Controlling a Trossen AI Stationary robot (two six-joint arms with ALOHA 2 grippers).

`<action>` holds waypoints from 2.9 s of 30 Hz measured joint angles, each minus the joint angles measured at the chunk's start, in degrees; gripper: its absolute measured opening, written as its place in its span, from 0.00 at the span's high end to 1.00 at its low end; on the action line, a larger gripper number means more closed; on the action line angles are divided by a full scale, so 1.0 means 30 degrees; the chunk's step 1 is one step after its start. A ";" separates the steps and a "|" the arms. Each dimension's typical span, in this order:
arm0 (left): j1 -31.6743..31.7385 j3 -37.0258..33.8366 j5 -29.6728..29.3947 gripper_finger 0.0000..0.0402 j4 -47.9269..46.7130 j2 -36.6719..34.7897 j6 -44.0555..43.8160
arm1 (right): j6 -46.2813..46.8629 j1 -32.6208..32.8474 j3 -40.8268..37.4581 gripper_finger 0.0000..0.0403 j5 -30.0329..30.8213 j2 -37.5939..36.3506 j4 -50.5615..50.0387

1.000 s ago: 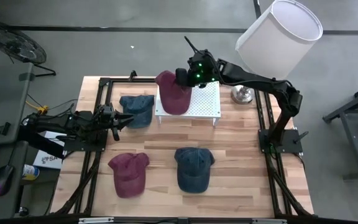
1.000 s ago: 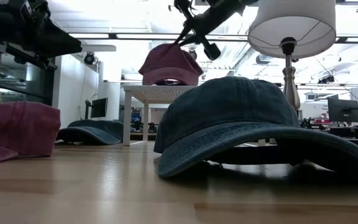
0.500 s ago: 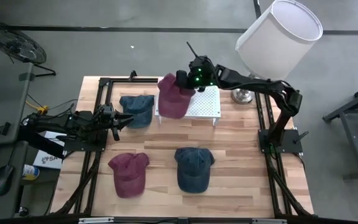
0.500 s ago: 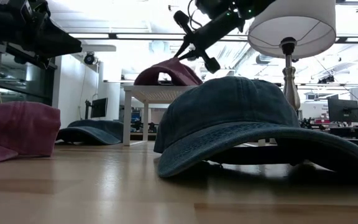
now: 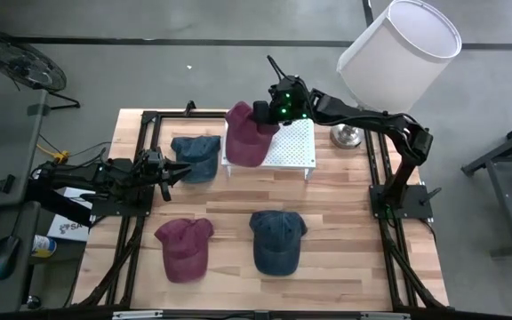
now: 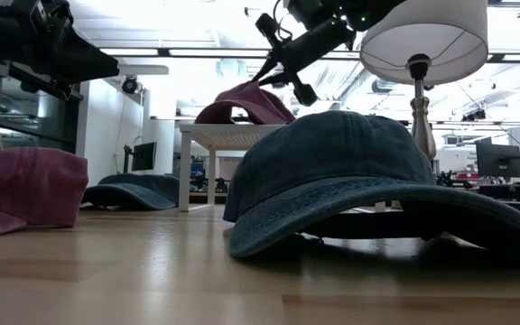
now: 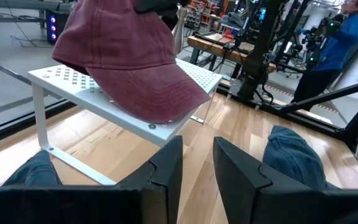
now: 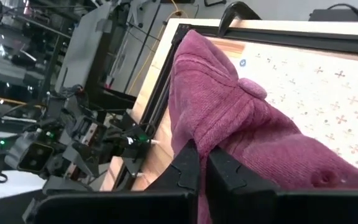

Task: Pick & Place hat
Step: Put the right red cap on the shelf, then put the bottom blue cap on the shelf

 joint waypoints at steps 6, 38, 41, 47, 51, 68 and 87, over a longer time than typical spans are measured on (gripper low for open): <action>0.0001 0.0002 0.0000 0.78 -0.0005 0.0000 0.0000 | -0.0803 0.0000 0.0007 0.92 -0.0016 0.0000 0.0000; 0.0000 -0.0005 0.0000 0.78 0.0000 0.0001 0.0006 | -0.3410 -0.0230 0.0036 0.57 -0.0576 -0.1439 0.0552; 0.0000 -0.0001 0.0004 0.78 0.0001 -0.0002 0.0006 | -0.4033 0.0089 0.0036 0.57 -0.0551 -0.1736 0.0238; 0.0000 -0.0004 0.0002 0.78 0.0030 0.0000 0.0001 | -0.4858 0.1003 0.0036 0.58 -0.0590 -0.2211 -0.1172; 0.0005 0.0001 0.0005 0.78 0.0038 -0.0006 0.0005 | -0.4449 0.1715 0.0036 0.60 -0.0409 -0.2750 -0.2497; 0.0000 0.0002 0.0006 0.78 0.0038 -0.0006 0.0005 | -0.3696 0.6989 0.0036 0.64 0.1511 -0.4707 -0.8643; 0.0007 0.0002 0.0007 0.78 0.0052 0.0001 0.0006 | -2.1108 1.4368 0.0029 0.63 0.5627 -0.4179 -1.5768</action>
